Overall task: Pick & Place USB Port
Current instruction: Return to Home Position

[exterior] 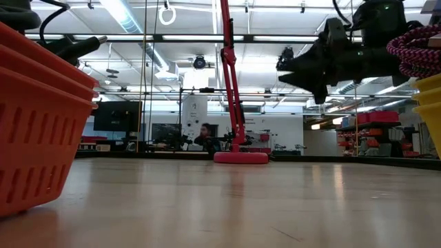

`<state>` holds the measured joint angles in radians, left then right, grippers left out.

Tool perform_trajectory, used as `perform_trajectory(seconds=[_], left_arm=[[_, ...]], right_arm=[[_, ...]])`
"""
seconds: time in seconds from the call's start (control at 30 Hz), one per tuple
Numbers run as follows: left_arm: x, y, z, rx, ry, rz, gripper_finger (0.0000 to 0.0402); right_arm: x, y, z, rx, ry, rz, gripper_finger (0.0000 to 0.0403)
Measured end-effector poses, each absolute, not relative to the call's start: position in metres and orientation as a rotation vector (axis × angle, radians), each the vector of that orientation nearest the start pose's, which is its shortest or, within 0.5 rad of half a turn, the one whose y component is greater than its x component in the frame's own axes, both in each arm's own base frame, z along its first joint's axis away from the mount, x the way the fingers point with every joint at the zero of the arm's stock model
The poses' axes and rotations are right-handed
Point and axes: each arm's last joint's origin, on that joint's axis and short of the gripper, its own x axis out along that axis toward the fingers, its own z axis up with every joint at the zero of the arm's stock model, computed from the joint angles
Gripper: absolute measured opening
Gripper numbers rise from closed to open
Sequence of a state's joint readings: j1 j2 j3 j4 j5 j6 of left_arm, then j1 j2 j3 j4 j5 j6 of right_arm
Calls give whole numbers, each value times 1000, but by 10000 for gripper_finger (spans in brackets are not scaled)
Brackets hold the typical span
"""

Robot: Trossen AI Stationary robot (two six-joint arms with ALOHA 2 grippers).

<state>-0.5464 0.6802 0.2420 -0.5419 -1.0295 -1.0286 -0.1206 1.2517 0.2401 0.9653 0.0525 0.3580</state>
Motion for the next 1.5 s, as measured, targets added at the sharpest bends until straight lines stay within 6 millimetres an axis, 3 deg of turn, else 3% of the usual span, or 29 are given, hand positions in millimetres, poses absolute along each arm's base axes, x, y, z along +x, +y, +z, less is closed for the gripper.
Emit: perform_trajectory(seconds=[0.33, 0.53, 0.87, 1.13, 1.37, 1.5], left_arm=[[96, -29, 141, -364, 314, 684, 26], [101, -29, 157, -689, 141, 530, 25], [95, -11, 169, -1023, -274, 448, 26], [89, 6, 177, -1060, -457, 553, 25], [88, 15, 177, -1039, -510, 647, 25], [88, 17, 177, -1035, -520, 663, 25]], right_arm=[[191, -25, 216, 350, -199, -145, 150], [172, -23, 240, 343, -347, -118, 150], [134, -18, 273, 328, -577, -73, 150], [104, -15, 290, 316, -745, -40, 150], [74, -11, 300, 303, -893, -10, 150], [59, -9, 292, 295, -977, 8, 150]])
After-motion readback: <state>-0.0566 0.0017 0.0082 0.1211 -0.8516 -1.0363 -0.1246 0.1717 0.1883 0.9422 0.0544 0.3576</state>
